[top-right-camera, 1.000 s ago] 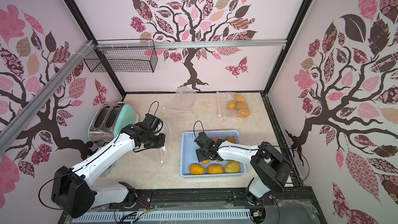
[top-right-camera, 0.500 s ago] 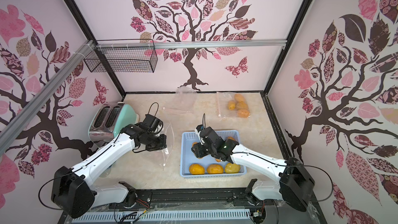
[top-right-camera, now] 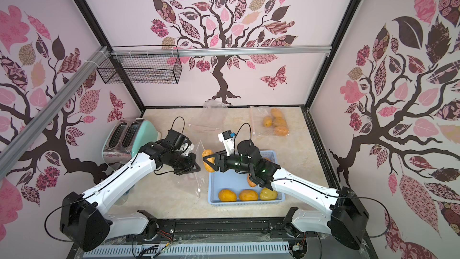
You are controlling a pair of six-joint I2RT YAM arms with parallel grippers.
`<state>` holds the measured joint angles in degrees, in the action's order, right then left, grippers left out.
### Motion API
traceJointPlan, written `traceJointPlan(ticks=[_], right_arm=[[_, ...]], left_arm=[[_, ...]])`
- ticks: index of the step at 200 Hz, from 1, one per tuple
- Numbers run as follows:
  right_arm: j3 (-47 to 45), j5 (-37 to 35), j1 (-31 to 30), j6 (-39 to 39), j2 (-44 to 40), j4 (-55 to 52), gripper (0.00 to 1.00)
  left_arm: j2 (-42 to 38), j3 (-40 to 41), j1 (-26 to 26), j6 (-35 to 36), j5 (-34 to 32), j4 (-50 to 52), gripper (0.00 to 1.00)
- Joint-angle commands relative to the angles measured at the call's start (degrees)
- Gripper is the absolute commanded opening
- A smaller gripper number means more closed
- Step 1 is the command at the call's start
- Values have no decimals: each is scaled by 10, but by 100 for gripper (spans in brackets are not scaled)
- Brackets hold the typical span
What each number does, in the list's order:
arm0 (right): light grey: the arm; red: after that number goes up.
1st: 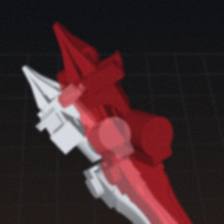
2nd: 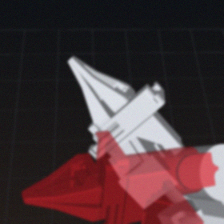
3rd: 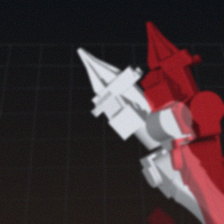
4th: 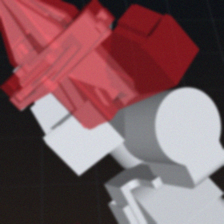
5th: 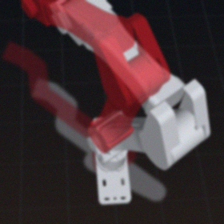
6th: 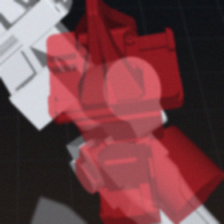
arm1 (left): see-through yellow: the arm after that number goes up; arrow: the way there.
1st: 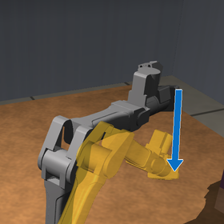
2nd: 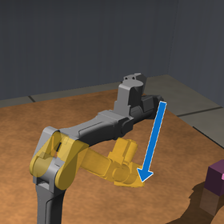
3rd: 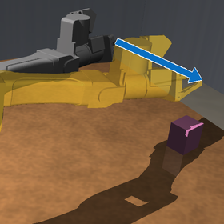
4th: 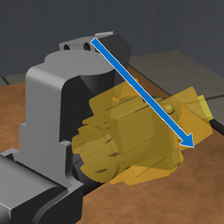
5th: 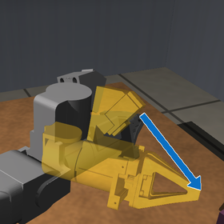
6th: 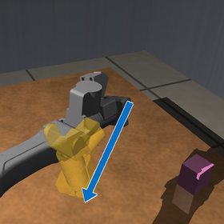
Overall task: Put the potatoes into a zipper bag and zip it
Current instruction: Place the potato into the zipper food storage bag.
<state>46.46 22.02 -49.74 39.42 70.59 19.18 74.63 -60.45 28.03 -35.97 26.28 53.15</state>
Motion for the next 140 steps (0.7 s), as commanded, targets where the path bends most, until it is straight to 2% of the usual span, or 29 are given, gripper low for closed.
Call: traceJointPlan(ticks=[1, 22, 57, 77, 112, 140], right_arm=[[21, 37, -2, 69, 42, 116, 47], [28, 43, -3, 90, 76, 148, 46], [14, 16, -3, 72, 109, 157, 46], [15, 4, -4, 49, 126, 133, 45], [14, -59, -3, -9, 133, 65, 45], [13, -68, -3, -25, 140, 54, 45]], left_arm=[[1, -25, 3, -15, 30, -17, 0], [4, -28, 3, -22, 40, -22, 0], [-4, -26, 4, -31, 54, -32, 0], [-10, -28, 3, -32, 56, -32, 0], [-19, -30, 3, -35, 62, -30, 0], [-28, -25, 4, -40, 64, -37, 0]])
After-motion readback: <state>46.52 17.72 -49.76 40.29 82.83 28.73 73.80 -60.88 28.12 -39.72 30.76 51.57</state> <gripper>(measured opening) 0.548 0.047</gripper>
